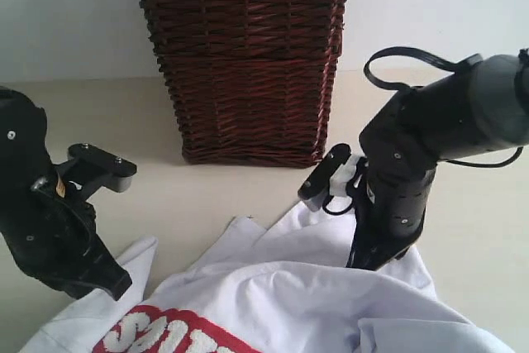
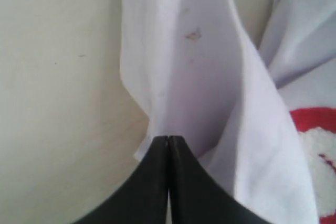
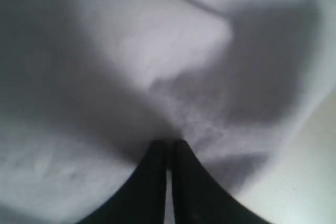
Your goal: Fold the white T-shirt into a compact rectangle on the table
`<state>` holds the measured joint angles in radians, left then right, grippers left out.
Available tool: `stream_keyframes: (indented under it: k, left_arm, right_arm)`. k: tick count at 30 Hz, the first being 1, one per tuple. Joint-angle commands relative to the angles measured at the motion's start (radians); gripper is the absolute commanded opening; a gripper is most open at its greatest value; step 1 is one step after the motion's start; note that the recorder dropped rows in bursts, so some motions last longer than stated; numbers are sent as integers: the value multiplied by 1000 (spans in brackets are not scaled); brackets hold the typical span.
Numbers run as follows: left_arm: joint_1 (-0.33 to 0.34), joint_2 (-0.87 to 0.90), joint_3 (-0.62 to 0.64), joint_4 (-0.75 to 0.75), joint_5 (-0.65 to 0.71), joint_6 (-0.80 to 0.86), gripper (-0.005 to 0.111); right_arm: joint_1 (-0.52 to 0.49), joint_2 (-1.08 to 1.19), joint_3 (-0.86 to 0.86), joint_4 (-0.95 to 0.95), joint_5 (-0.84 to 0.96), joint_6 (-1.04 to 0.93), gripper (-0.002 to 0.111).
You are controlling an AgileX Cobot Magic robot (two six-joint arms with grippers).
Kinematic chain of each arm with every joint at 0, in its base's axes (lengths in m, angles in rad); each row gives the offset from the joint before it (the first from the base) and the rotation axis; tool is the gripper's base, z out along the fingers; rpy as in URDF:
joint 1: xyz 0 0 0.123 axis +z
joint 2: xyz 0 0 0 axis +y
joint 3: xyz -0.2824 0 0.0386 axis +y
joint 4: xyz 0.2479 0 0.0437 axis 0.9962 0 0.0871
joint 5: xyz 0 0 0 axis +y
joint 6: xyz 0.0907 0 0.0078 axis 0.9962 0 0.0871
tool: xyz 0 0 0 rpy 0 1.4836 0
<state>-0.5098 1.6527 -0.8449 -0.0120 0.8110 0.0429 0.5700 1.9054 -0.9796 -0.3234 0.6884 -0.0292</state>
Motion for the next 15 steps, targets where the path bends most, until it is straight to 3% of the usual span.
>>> stream_keyframes:
  k: [1,6,15]
  left_arm:
    - [28,-3,-8,57,38,-33,0]
    - [86,-56,-20,121,33,-121,0]
    - [91,-266,-30,77,-35,-126,0]
  right_arm:
    - [-3,24,-7,-71,-4,43,0]
    - [-21,24,-7,-213,2,198,0]
    - [-107,15,-34,-167,-92,213,0]
